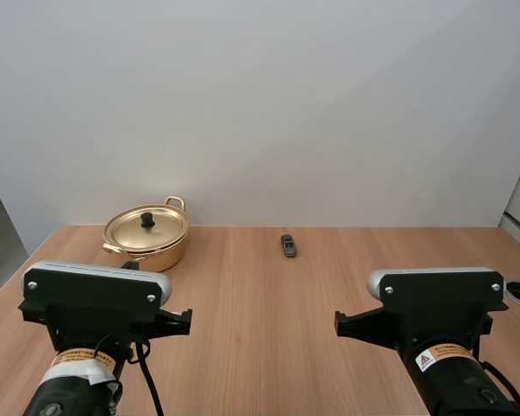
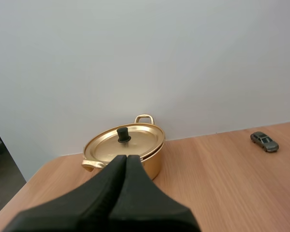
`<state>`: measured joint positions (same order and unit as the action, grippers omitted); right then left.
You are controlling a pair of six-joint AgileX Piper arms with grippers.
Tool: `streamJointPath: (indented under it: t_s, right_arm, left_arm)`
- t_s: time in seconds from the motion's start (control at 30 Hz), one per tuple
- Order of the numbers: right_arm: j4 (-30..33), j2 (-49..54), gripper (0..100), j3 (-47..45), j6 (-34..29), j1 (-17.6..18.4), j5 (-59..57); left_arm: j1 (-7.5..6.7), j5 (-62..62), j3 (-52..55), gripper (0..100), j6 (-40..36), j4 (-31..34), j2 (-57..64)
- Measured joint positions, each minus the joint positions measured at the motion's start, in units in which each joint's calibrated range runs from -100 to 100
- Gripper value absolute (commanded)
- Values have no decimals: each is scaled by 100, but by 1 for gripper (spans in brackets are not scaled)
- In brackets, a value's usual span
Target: Open the pot, put the car inside, and close it
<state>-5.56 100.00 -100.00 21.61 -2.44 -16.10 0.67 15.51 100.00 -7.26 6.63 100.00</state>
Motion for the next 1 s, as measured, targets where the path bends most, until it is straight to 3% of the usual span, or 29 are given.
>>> streamJointPath:
  t_s: [0.13,0.33,0.57,0.73,0.9,1.0]
  right_arm:
    - [402,0,0,0,279,0,1044]
    - [503,0,0,0,1168,0,2650]
    - [-29,-117,0,398,2137,0,4210]
    - [-928,-952,0,1435,2352,0,4048]
    - [-1743,-1916,0,2404,2584,0,2788]
    - [-2219,-2470,0,3038,2410,0,2035]
  left_arm:
    - [0,0,-32,0,560,261,0]
    - [0,159,-831,0,1326,261,0]
    - [0,1788,-2192,0,1080,328,-258]
    - [0,3035,-3201,0,367,708,-1161]
    - [0,4343,-4210,0,-382,744,-2113]
    - [0,5116,-4799,0,-820,744,-2670]
